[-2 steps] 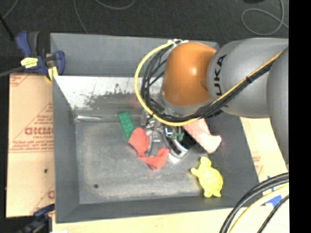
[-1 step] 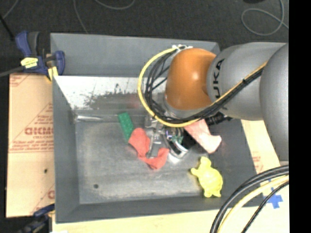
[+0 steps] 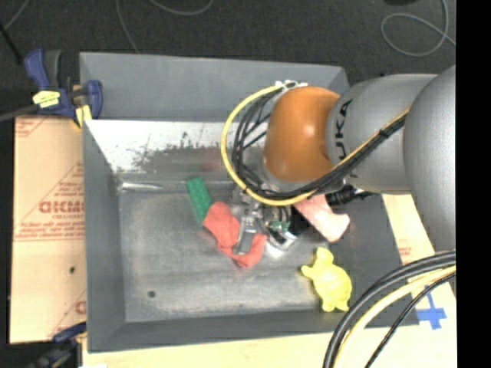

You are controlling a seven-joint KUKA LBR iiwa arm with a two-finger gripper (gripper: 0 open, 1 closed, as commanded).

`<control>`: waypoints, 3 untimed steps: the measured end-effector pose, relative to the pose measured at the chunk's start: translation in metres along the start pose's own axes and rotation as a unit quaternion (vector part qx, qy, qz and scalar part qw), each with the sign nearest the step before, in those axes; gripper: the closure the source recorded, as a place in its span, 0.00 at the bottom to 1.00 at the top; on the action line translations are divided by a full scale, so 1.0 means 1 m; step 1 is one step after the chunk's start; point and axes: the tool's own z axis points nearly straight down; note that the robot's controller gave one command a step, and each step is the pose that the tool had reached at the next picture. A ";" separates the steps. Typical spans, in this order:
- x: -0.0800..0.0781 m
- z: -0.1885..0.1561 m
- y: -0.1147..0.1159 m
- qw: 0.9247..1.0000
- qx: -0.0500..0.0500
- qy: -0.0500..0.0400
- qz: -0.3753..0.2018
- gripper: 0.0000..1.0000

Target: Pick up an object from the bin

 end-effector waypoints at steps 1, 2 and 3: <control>-0.010 0.021 -0.011 0.993 0.000 -0.001 -0.118 0.00; -0.007 0.048 -0.016 0.987 0.000 -0.002 -0.158 0.00; -0.003 0.059 -0.015 0.980 0.000 -0.001 -0.199 0.00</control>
Offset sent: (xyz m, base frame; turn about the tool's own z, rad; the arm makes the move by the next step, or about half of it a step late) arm 0.0016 -0.0165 -0.0548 -0.3201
